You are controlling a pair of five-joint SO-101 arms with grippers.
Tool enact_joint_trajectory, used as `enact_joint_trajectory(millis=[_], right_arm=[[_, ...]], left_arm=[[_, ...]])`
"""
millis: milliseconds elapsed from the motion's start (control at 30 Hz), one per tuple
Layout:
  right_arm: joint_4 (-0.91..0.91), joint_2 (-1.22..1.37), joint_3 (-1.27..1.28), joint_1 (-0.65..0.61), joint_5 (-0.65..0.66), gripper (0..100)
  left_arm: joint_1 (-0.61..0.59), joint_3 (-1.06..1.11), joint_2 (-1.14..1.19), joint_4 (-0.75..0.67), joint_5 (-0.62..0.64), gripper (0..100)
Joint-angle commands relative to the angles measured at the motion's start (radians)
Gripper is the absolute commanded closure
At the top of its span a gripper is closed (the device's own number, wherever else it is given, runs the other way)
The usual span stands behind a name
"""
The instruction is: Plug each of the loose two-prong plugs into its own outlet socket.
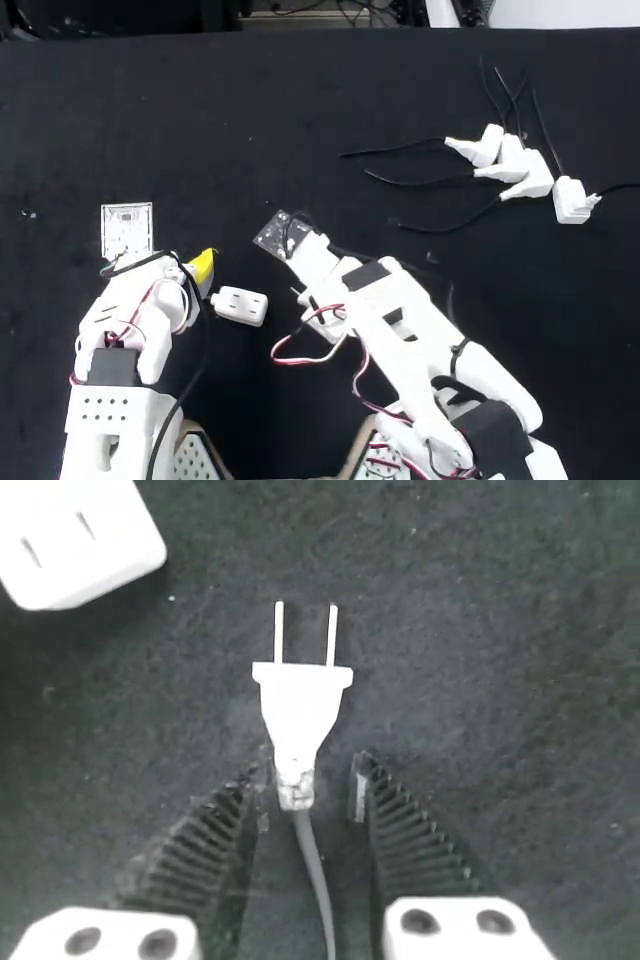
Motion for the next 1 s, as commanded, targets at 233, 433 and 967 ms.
enact_joint_trajectory(millis=[233,433,967], right_arm=[[-0.035,0.059,-0.022,-0.008,-0.005,87.9],[-0.032,0.056,-0.024,-0.006,0.000,98.6],[-0.163,-0.156,-0.120,-0.132,0.038,98.8]], left_arm=[[-0.001,-0.019,-0.009,0.005,-0.003,75],[-0.002,-0.019,-0.009,0.005,-0.003,75],[-0.001,-0.156,-0.011,0.005,0.126,75]])
